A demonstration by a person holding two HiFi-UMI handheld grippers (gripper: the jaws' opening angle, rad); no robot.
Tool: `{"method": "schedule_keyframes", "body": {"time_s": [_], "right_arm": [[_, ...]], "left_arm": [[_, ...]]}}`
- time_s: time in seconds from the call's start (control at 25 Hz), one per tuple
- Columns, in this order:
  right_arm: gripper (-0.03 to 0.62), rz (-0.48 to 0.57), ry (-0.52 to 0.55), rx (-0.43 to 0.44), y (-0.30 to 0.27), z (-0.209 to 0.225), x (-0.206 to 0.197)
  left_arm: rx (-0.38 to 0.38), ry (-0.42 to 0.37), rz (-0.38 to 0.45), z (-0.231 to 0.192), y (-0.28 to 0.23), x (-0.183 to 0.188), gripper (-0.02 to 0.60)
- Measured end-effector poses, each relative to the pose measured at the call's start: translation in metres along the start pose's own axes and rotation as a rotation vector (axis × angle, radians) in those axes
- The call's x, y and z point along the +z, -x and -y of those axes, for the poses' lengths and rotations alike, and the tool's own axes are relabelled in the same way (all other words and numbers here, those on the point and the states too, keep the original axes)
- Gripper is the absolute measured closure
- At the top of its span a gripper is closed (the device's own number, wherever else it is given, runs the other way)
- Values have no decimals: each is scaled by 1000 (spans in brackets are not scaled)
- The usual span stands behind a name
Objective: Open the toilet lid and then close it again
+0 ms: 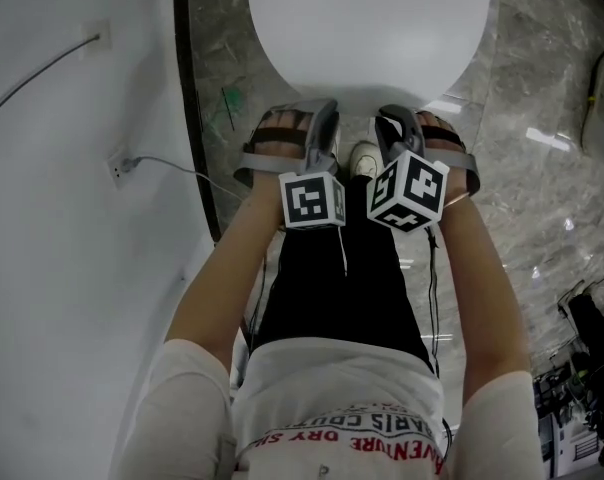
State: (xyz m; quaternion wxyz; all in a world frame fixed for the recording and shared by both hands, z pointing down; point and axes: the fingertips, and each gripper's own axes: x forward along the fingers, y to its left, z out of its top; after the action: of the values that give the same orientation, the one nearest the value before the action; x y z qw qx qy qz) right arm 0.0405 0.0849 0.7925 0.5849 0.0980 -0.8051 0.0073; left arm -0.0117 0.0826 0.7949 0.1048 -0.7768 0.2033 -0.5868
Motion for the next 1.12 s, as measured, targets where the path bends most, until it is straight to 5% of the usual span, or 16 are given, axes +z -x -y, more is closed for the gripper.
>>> {"method": "schedule_keyframes", "body": {"time_s": [0.36,0.64,1.12], "right_arm": [[557,94,-208,-27,71,16,24],[571,239,-356,-135,174,58,59],[580,477,-491,-390,399,100,125]], "left_arm": [[123,190,89,-27,66,22,491],[214,470,205,-114,147,58,533],[424,595,435,-221,351,124,574]]}}
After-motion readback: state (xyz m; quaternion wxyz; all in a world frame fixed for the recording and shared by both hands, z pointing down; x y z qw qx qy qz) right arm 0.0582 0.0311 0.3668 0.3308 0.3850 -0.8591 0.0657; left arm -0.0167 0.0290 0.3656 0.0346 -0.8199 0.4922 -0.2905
